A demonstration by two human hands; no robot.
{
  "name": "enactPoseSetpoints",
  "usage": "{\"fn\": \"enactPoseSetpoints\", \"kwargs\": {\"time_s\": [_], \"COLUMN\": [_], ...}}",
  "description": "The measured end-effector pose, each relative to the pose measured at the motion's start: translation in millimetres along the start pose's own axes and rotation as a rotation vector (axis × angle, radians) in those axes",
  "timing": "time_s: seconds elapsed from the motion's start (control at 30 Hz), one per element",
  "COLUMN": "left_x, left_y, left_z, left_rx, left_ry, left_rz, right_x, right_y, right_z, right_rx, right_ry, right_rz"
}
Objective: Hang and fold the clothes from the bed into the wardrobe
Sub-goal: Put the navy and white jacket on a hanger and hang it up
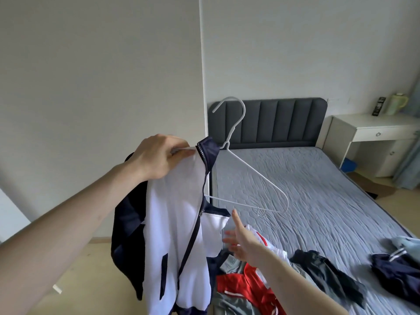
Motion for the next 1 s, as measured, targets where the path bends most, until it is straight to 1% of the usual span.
{"fn": "enactPoseSetpoints", "kwargs": {"time_s": [0.07,0.13,0.17,0.2,0.27,0.33,0.4,0.47,0.57,0.67,0.8,0.9,1.0], "left_x": [0.6,3.2,5.3,8.4,18.9,33.3,50.4,67.5,90.3,103.2,100.5,102.3,98.5], "left_y": [1.7,3.3,4.7,6.3,10.5,12.7,11.4,7.6,3.9,5.1,5.5,-3.1,-18.1], "left_z": [-1.5,-5.2,-7.2,-8.8,-13.0,-19.2,-28.7,-37.1,-42.8,-42.2,-40.5,-36.4,-38.3], "left_rx": [0.007,0.009,0.008,0.007,0.003,0.001,0.003,0.000,-0.029,-0.087,-0.170,-0.120,-0.029], "left_ry": [0.006,0.012,0.015,0.020,0.042,0.063,0.086,0.129,0.201,0.250,0.232,0.237,0.180], "left_rz": [0.002,0.006,0.003,0.006,0.045,0.118,0.175,0.192,0.202,0.229,0.238,0.268,0.314], "right_x": [8.5,12.7,16.1,20.9,35.8,53.9,71.9,90.7,117.7,133.3,146.6,150.4,149.9], "right_y": [-2.2,-2.9,-3.6,-3.2,6.6,27.6,49.0,65.6,75.4,80.9,91.9,106.9,118.7], "right_z": [13.0,25.2,30.3,36.1,41.3,39.2,32.6,21.0,3.3,-7.1,-17.5,-22.0,-23.1], "right_rx": [-0.019,-0.021,-0.017,-0.026,-0.117,-0.233,-0.302,-0.338,-0.315,-0.243,-0.186,-0.218,-0.263], "right_ry": [-0.012,-0.002,0.036,0.103,0.262,0.397,0.498,0.588,0.694,0.723,0.723,0.687,0.649], "right_rz": [0.020,-0.083,-0.146,-0.198,-0.246,-0.241,-0.231,-0.205,-0.217,-0.189,-0.150,-0.039,0.076]}}
Point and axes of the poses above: each hand's wrist, its own z-axis towards the middle knuckle, its own y-axis out of the back of the hand, x = y × z, the point moved 9 cm from there along z, towards the middle knuckle, and after that the axes turned 14 degrees about y, right-handed, at the moved point
